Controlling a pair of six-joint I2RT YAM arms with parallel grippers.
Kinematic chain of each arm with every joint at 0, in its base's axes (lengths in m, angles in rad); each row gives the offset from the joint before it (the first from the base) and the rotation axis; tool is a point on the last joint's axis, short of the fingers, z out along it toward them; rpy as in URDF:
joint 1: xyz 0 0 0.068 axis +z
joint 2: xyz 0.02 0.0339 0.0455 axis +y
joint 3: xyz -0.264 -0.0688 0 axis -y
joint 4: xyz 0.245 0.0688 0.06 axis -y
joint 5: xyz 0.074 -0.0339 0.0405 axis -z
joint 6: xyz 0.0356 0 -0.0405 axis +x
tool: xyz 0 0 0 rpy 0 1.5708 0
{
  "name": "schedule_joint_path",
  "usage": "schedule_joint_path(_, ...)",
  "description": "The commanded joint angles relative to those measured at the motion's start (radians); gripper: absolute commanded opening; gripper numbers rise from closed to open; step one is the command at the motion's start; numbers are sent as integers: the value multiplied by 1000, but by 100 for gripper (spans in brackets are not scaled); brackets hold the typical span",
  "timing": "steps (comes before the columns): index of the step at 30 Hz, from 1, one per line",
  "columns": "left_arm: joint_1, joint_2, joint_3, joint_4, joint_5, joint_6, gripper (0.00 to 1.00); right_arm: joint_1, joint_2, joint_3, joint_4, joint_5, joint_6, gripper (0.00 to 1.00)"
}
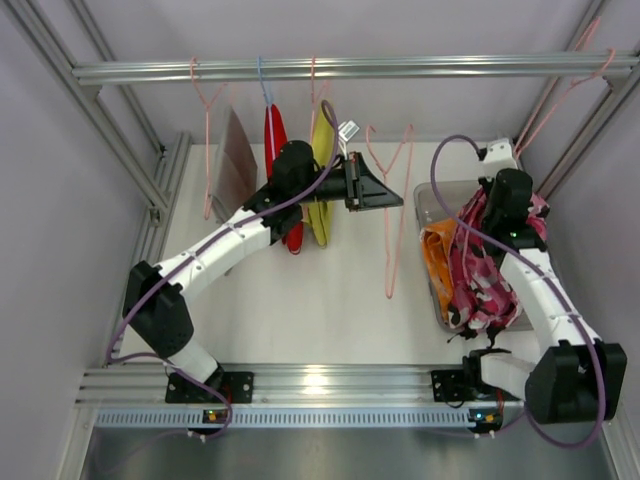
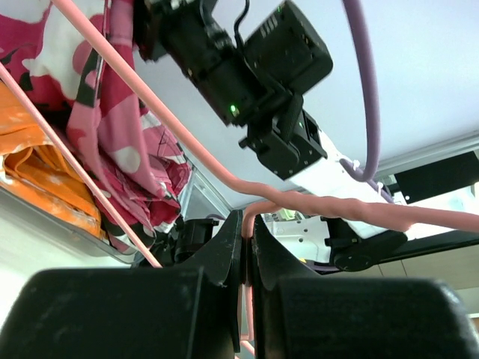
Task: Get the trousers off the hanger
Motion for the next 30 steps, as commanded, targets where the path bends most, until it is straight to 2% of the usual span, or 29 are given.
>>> schedule_joint_path(1, 7, -2, 56, 62, 7, 8, 0, -20, 52, 116, 252, -67, 65, 0)
schedule_joint_path(4, 8, -4, 56, 56, 5, 14, 0, -20, 81, 154, 263, -89, 72, 0)
schedule_joint_path(7, 11, -12, 48, 55, 2, 19, 0, -24, 63, 112, 277, -121, 75, 0)
schedule_joint_path(9, 13, -15, 42, 56, 2, 19, 0, -26, 41, 78, 224, -211, 66, 0)
schedule_joint_path(11, 14, -19, 38, 58, 5, 20, 0, -28, 17, 55, 85, -302, 55, 9)
schedule_joint_path(12, 14, -19, 38, 58, 5, 22, 0, -31, 7, 43, 54, -316, 51, 17)
schedule_joint_path(13, 16, -19, 38, 59, 10, 20, 0, -32, -19, 9, 31, -333, 43, 30)
schedule_joint_path(16, 16, -21, 35, 61, 16, 25, 0, -38, -94, -62, -34, -388, 22, 50)
schedule_joint_path(21, 16, -30, 29, 29, 30, 80, 0, -40, -222, -42, -227, -460, 34, 62)
schedule_joint_path(22, 16, -38, 24, 23, 28, 91, 0, -40, -240, -27, -268, -472, 41, 73)
schedule_joint_path(23, 16, -42, 12, 21, 30, 109, 0, -40, -253, -10, -316, -535, 49, 78)
schedule_joint_path(26, 16, -59, -17, 18, 33, 126, 0, -40, -315, 52, -477, -622, 81, 77)
schedule_joint_path(28, 14, -68, -27, 18, 37, 135, 0, -40, -352, 93, -575, -668, 92, 66)
schedule_joint_path(30, 11, -81, -44, 4, 36, 158, 0, -55, -390, 122, -611, -716, 147, 62)
